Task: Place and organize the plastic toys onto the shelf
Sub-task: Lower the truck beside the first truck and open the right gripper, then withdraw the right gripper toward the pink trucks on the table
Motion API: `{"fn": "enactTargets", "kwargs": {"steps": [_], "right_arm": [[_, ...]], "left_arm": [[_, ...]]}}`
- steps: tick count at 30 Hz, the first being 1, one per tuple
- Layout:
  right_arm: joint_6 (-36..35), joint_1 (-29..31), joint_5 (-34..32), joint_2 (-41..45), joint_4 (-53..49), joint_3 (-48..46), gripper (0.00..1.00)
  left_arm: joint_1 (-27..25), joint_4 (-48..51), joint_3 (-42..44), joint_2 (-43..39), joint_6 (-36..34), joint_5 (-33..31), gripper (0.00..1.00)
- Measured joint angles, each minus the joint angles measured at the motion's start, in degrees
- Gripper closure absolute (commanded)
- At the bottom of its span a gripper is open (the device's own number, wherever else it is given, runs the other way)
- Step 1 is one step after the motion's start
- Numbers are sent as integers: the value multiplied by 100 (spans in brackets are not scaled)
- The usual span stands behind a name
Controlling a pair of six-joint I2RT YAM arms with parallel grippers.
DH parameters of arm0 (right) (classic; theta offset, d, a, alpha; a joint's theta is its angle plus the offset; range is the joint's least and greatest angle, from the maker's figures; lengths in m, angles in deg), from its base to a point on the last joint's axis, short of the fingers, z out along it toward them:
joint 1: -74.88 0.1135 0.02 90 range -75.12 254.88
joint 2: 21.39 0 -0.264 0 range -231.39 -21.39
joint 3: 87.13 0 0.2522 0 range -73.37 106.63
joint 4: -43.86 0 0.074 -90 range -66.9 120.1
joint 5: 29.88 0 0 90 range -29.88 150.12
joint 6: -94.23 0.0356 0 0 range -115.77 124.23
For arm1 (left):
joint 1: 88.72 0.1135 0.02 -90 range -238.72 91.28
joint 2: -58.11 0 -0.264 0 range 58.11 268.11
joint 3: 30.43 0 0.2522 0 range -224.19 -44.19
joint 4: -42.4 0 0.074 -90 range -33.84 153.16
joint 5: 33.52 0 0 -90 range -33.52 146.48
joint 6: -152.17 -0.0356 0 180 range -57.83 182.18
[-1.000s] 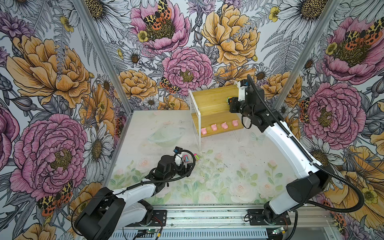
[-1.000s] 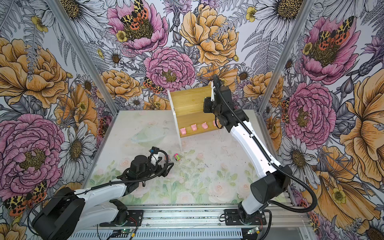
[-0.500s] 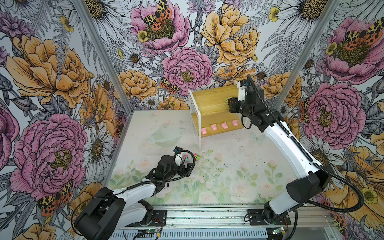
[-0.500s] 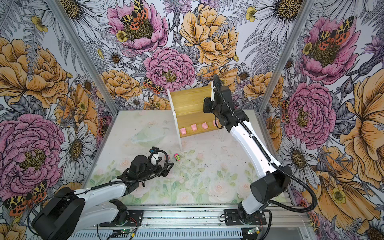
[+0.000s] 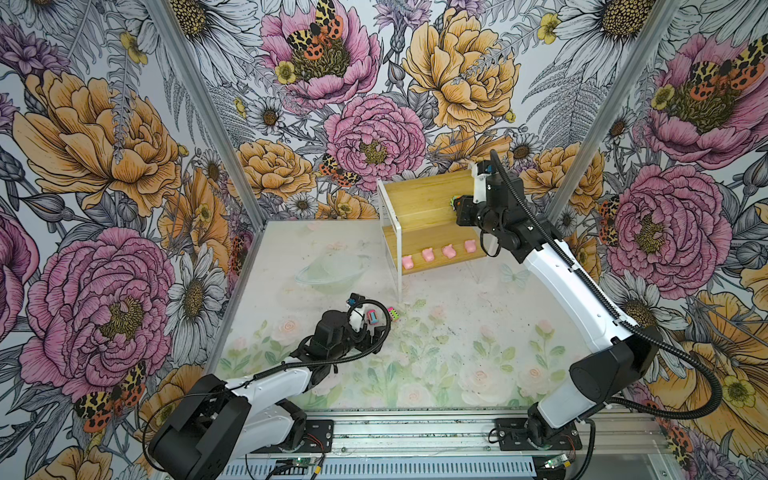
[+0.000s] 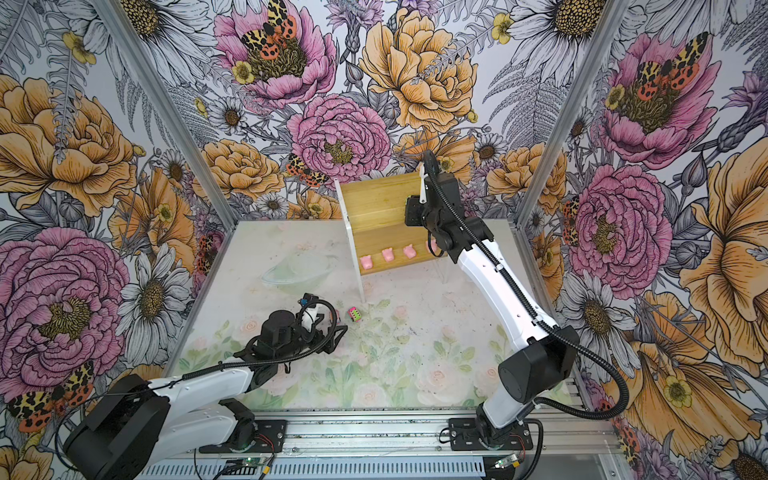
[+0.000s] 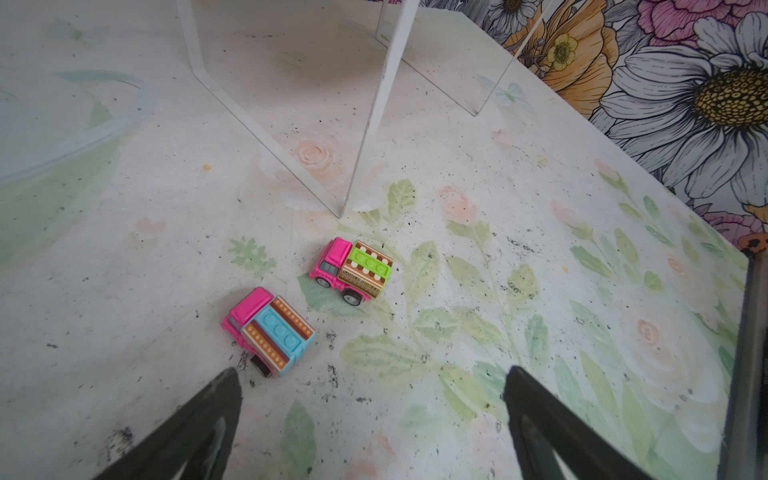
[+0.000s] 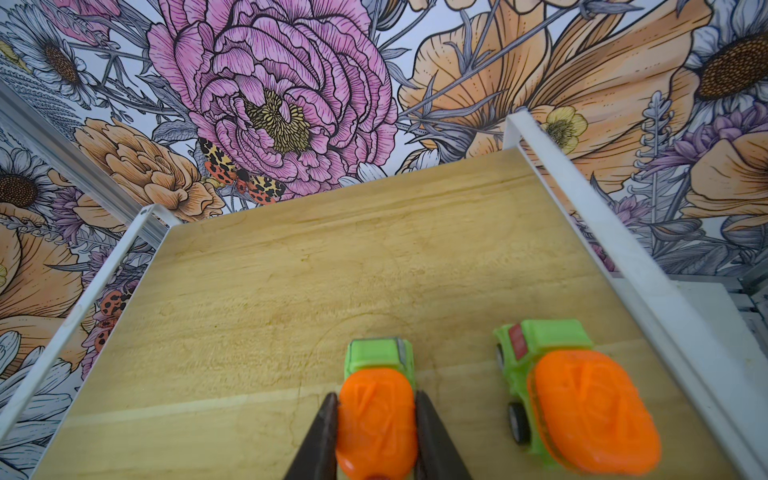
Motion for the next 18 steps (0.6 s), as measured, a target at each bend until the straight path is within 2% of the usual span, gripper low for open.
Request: {"fn": "enactTargets", "kwargs": {"steps": [11,18], "right_arm": [[-76,4,92,0,-22,0,55],[-181,4,122,15,-24,-2,45]], "left_arm": [[0,0,0,0,0,0,1],[0,0,0,2,0,0,1]]}}
